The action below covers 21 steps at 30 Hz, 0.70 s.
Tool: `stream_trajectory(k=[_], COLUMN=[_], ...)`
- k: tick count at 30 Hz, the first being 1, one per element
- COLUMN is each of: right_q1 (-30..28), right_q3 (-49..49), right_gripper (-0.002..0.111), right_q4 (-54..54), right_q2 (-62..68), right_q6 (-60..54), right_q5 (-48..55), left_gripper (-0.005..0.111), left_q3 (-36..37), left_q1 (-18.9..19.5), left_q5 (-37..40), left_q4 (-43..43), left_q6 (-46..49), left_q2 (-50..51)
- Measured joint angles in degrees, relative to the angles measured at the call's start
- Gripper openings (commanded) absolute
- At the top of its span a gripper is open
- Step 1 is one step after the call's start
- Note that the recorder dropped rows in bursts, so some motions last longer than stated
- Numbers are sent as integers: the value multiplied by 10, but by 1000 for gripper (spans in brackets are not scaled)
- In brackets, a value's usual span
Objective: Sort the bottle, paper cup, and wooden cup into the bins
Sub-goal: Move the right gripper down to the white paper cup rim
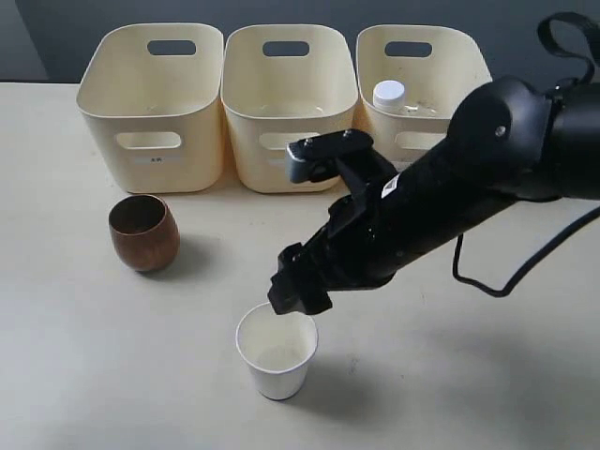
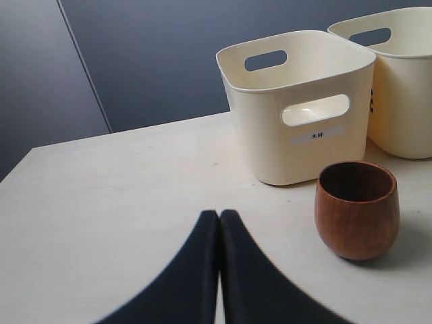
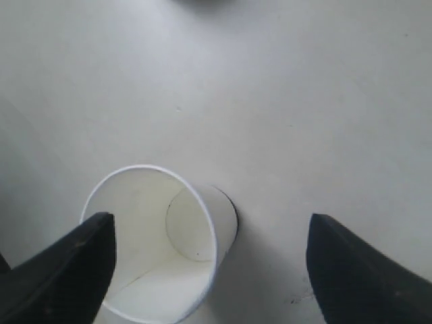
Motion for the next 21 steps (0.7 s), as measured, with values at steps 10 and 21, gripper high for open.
stream_trajectory(k=[10,21], right_q1=[6,11], right_q3=[13,33], right_gripper=[74,74], right_q4=[-15,-18], right_q2=[0,0], right_q6=[36,44], right_q5=[-34,-45], left_gripper=[0,0], left_q3=[0,0], left_q1=[0,0], left_q5=[0,0], left_q4=[0,0], left_q6=[0,0], left_q2=[0,0])
